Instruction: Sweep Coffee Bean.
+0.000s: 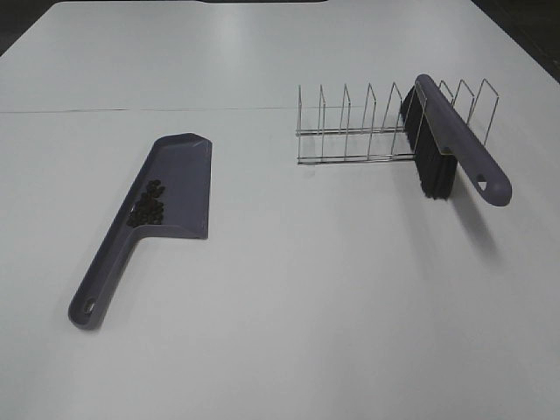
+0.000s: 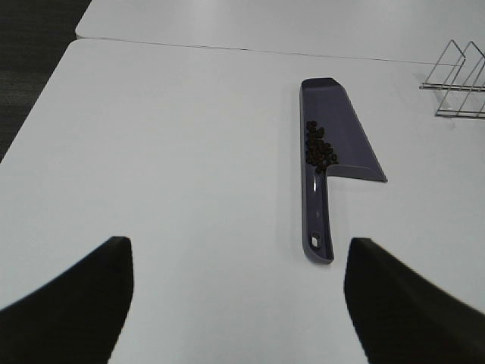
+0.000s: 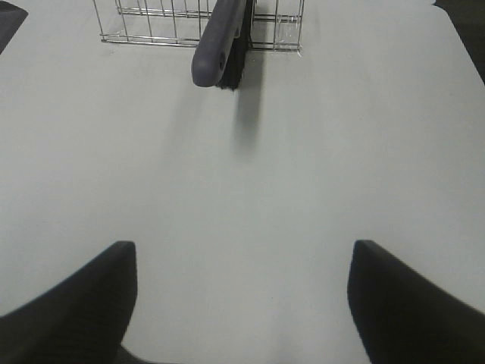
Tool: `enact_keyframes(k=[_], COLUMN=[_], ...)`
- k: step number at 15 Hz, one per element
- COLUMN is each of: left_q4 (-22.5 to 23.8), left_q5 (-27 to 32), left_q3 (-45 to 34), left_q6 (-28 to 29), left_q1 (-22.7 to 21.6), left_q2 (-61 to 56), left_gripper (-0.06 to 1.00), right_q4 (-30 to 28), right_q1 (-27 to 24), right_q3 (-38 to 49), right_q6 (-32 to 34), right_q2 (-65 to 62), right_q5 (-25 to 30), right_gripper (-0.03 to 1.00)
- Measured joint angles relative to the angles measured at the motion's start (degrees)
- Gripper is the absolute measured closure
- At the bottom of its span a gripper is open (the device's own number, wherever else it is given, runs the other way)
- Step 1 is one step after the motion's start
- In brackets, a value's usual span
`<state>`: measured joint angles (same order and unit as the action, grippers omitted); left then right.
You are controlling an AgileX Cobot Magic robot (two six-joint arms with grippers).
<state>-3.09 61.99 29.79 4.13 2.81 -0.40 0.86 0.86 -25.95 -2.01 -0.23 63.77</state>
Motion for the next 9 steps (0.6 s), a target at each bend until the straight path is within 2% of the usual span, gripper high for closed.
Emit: enact_keyframes(k=[9], left_q4=[0.0], left_q5=[0.0], left_q3=[0.0], left_q6=[0.0], left_q1=[0.0], left_q2=[0.0], left_gripper=[0.24], right_q4=[0.0], right_q1=[0.0], right_q3=[0.0], right_q6=[0.0], right_q2=[0.0], right_q5=[0.0], right_gripper=[0.29])
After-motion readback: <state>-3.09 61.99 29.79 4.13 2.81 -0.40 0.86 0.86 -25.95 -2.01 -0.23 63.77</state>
